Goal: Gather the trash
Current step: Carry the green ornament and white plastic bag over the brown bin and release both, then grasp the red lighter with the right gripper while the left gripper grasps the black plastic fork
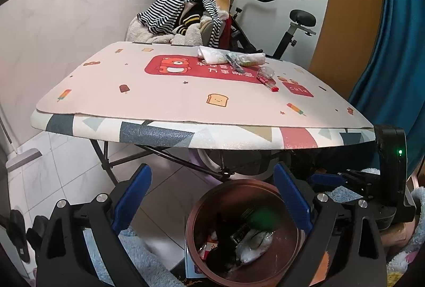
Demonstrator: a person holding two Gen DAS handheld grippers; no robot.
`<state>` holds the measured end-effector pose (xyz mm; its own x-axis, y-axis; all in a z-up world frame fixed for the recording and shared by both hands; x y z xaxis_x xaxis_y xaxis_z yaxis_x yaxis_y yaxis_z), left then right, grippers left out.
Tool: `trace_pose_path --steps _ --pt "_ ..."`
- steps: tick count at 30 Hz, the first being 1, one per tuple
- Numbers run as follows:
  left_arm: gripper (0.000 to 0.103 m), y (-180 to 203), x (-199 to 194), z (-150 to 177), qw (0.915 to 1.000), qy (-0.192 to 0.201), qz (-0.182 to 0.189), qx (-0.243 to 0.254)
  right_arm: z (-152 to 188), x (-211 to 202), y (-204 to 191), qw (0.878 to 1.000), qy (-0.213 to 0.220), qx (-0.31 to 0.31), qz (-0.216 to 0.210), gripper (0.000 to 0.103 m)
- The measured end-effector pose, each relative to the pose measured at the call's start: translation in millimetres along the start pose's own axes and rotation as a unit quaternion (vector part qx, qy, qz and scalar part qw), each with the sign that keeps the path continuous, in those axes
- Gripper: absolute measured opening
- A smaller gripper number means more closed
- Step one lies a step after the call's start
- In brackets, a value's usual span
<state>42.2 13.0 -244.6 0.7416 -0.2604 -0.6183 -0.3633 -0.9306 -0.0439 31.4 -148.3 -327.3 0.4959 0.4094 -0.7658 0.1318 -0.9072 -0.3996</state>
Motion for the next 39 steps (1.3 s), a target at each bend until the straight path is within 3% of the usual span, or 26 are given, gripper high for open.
trace_pose_path --steps 2,6,26,33,39 --pt "0.091 0.0 0.3 0.3 1.0000 -0.002 0.000 -0.002 0.4 -0.3 -0.3 1.000 0.002 -0.003 0.005 0.088" --pt "0.091 1.8 0.5 1.0 1.0000 -0.005 -0.002 0.000 -1.4 -2.9 2.9 1.000 0.007 0.004 0.005 0.097" --pt "0.091 -10.4 9.8 2.3 0.9996 -0.016 -0.008 -0.024 -20.0 -13.1 29.1 0.997 0.039 0.061 0.025 0.097" --pt "0.091 -28.0 17.4 -5.3 0.9980 -0.019 -0.012 -0.058 -50.3 -29.1 39.3 0.995 0.058 0.080 0.001 0.097" --pt "0.091 -40.3 33.3 -28.4 0.9973 -0.014 -0.010 -0.072 -89.2 -35.9 46.8 0.996 0.074 0.048 0.001 0.097"
Point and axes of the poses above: each gripper's, at about its wrist camera, not at the fingertips, and x roughly the way its jaws point, y to its right, z to its underside, the point moved 9 cm from there along x, roughly the way its jaws point, and after that the axes turned 13 degrees about x, right-handed, at the moved point
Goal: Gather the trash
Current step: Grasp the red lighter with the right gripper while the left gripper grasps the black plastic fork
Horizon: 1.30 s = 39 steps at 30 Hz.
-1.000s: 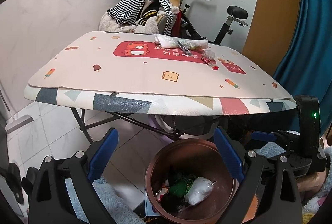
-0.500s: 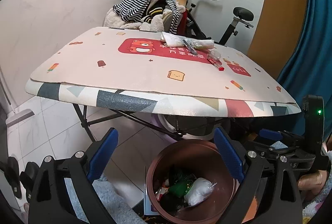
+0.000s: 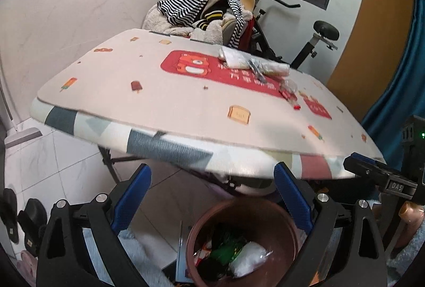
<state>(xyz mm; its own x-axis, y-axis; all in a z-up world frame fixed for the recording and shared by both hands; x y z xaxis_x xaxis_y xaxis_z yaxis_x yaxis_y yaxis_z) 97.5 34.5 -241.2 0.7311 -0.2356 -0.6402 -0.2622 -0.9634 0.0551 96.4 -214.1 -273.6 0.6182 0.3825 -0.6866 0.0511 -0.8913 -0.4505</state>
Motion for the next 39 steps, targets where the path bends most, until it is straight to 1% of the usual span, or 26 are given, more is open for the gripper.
trace_pose_path --steps 4,6,8,10,12,13,15,17,18,21,22,23,25,26,27,29,30,31,32,33,34,35,36,37,39 --pt "0.091 -2.9 14.2 -22.9 0.9999 0.011 0.003 -0.006 -29.5 7.0 4.2 0.999 0.007 -0.047 0.012 0.097" --pt "0.091 -3.2 23.3 -36.4 0.9998 0.016 0.006 -0.007 -44.5 14.8 10.0 0.997 0.007 -0.074 0.033 0.097" --pt "0.091 -2.6 31.9 -48.9 0.9998 0.020 0.007 -0.005 -64.1 24.6 21.7 0.993 0.014 -0.093 0.070 0.097" --pt "0.091 -0.7 42.2 -63.4 0.9997 0.023 0.011 0.000 -79.8 32.7 31.6 0.993 0.016 -0.090 0.077 0.097" --pt "0.091 0.7 49.8 -72.9 0.9996 0.023 0.013 0.004 -103.8 41.1 46.9 0.991 0.036 -0.073 0.104 0.097" --pt "0.091 1.5 53.9 -77.8 0.9996 0.023 0.015 0.006 -114.5 45.1 52.8 0.991 0.045 -0.065 0.110 0.097" --pt "0.091 4.0 63.0 -88.1 0.9995 0.022 0.018 0.011 -135.2 57.8 59.9 0.992 0.050 -0.052 0.105 0.097" --pt "0.091 6.3 71.0 -98.0 0.9995 0.022 0.020 0.014 -147.6 70.6 61.1 0.991 0.048 -0.052 0.110 0.097" --pt "0.091 7.5 74.9 -102.3 0.9994 0.022 0.023 0.014 -153.5 82.8 58.4 0.990 0.037 -0.065 0.117 0.097" --pt "0.091 10.6 87.3 -111.7 0.9993 0.020 0.028 0.014 -157.9 109.1 51.0 0.987 0.015 -0.094 0.128 0.096" --pt "0.091 11.8 92.4 -115.0 0.9993 0.018 0.030 0.015 -159.0 118.0 48.4 0.988 0.009 -0.096 0.123 0.095" --pt "0.091 12.9 97.2 -117.9 0.9993 0.015 0.031 0.016 -160.4 127.1 47.4 0.988 0.001 -0.095 0.120 0.086" --pt "0.091 14.9 107.7 -125.0 0.9993 0.008 0.031 0.019 -164.2 146.7 49.1 0.987 -0.022 -0.088 0.132 0.074" --pt "0.091 15.7 111.7 -128.8 0.9992 0.006 0.033 0.019 -165.7 155.7 51.5 0.987 -0.033 -0.081 0.135 0.070" --pt "0.091 17.3 117.1 -133.9 0.9991 0.005 0.036 0.019 -165.5 160.3 52.9 0.987 -0.041 -0.077 0.136 0.068" --pt "0.091 19.9 126.3 -142.2 0.9990 0.002 0.039 0.021 -160.2 168.2 57.8 0.984 -0.059 -0.076 0.150 0.057" --pt "0.091 22.1 134.0 -147.7 0.9988 0.000 0.043 0.022 -158.7 167.6 58.2 0.985 -0.053 -0.075 0.147 0.057" --pt "0.091 23.5 138.9 -150.5 0.9987 -0.001 0.045 0.023 -156.6 167.1 57.7 0.985 -0.056 -0.076 0.145 0.054" --pt "0.091 25.8 145.3 -153.6 0.9985 -0.004 0.048 0.024 -154.8 164.5 55.1 0.986 -0.056 -0.080 0.136 0.045" --pt "0.088 30.0 153.7 -156.9 0.9982 -0.008 0.053 0.026 -154.0 163.2 54.0 0.987 -0.055 -0.079 0.129 0.040" --pt "0.083 35.6 163.1 -160.1 0.9978 -0.013 0.059 0.029 -153.4 160.9 53.8 0.988 -0.052 -0.076 0.124 0.026" --pt "0.081 39.6 168.5 -161.3 0.9974 -0.016 0.064 0.030 -153.6 160.4 54.7 0.989 -0.052 -0.071 0.121 0.026" --pt "0.076 46.4 178.8 -164.2 0.9967 -0.022 0.070 0.033 -155.0 157.1 56.2 0.990 -0.045 -0.062 0.117 0.026" --pt "0.070 51.9 187.4 -166.9 0.9963 -0.026 0.073 0.038 -158.9 153.2 57.0 0.992 -0.032 -0.057 0.112 0.026" --pt "0.064 63.7 202.4 -173.8 0.9954 -0.031 0.079 0.046 -167.5 136.0 57.9 0.994 0.015 -0.045 0.097 0.026"
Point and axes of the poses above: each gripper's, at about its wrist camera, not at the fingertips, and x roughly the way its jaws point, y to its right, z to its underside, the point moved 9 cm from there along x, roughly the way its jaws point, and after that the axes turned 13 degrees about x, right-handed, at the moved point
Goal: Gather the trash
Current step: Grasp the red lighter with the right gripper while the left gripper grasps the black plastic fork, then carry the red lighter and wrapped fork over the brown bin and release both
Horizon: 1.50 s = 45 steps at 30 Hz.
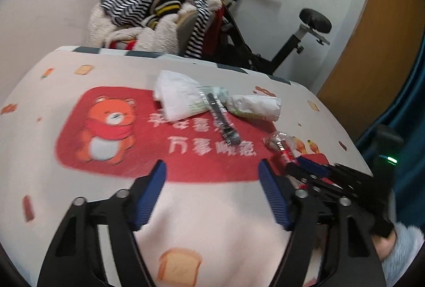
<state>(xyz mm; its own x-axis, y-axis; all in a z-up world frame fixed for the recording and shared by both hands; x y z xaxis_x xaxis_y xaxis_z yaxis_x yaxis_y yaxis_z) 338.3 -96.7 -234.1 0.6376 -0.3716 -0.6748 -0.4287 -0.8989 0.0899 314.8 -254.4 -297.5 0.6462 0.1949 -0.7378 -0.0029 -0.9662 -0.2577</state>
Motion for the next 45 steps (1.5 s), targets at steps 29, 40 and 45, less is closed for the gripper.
trace_pose_path --steps 29,40,45 --pt "0.002 13.1 94.2 -23.4 0.9982 -0.056 0.024 0.003 -17.0 -27.4 35.5 0.991 0.081 0.100 -0.031 0.026" --pt "0.002 22.0 -40.1 29.1 0.9979 -0.028 0.052 0.027 -8.1 -49.2 2.8 0.996 0.082 0.013 -0.019 0.026" --pt "0.002 21.9 -99.1 70.5 0.9976 -0.026 0.052 0.039 6.9 -84.2 -9.6 0.995 0.081 0.029 -0.050 0.026"
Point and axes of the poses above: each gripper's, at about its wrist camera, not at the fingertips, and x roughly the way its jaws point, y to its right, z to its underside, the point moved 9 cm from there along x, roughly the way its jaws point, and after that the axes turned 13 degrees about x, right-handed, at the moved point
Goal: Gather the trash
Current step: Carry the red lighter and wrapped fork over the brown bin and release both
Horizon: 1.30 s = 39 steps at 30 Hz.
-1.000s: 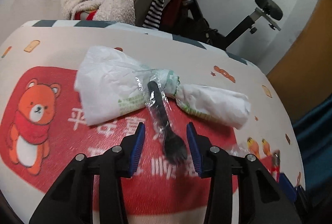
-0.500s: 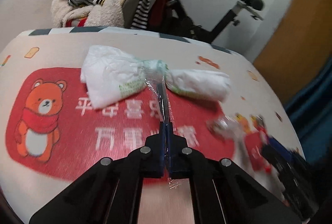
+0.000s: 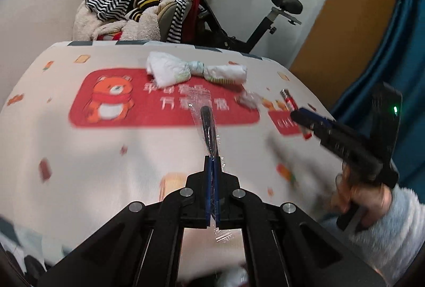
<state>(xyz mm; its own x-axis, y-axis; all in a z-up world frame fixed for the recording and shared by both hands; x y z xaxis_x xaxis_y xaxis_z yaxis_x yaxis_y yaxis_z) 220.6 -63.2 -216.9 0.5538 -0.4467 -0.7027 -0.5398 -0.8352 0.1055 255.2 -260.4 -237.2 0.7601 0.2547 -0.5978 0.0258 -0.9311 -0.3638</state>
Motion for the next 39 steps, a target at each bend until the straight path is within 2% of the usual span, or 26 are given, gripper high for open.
trace_pose_path --steps 9,18,20,27,39 --pt "0.002 35.0 -49.8 73.1 0.9997 -0.012 0.012 0.016 51.5 -60.1 -16.5 1.000 -0.016 0.017 -0.020 0.026" --pt "0.002 86.9 -59.0 142.3 0.9936 -0.044 0.011 0.104 117.1 -97.0 -31.7 0.998 -0.039 0.016 -0.038 0.026" --pt "0.002 91.1 -55.1 154.3 0.9926 -0.053 0.012 0.109 125.8 -102.3 -34.3 0.998 -0.040 0.014 -0.041 0.026" --pt "0.002 85.7 -41.5 181.1 0.9945 -0.068 0.020 0.076 147.8 -114.6 -36.2 0.998 -0.046 0.014 -0.049 0.026" --pt "0.002 86.2 -32.3 191.4 0.9952 -0.078 0.011 0.057 165.7 -112.5 -32.4 0.996 -0.063 0.009 -0.055 0.026"
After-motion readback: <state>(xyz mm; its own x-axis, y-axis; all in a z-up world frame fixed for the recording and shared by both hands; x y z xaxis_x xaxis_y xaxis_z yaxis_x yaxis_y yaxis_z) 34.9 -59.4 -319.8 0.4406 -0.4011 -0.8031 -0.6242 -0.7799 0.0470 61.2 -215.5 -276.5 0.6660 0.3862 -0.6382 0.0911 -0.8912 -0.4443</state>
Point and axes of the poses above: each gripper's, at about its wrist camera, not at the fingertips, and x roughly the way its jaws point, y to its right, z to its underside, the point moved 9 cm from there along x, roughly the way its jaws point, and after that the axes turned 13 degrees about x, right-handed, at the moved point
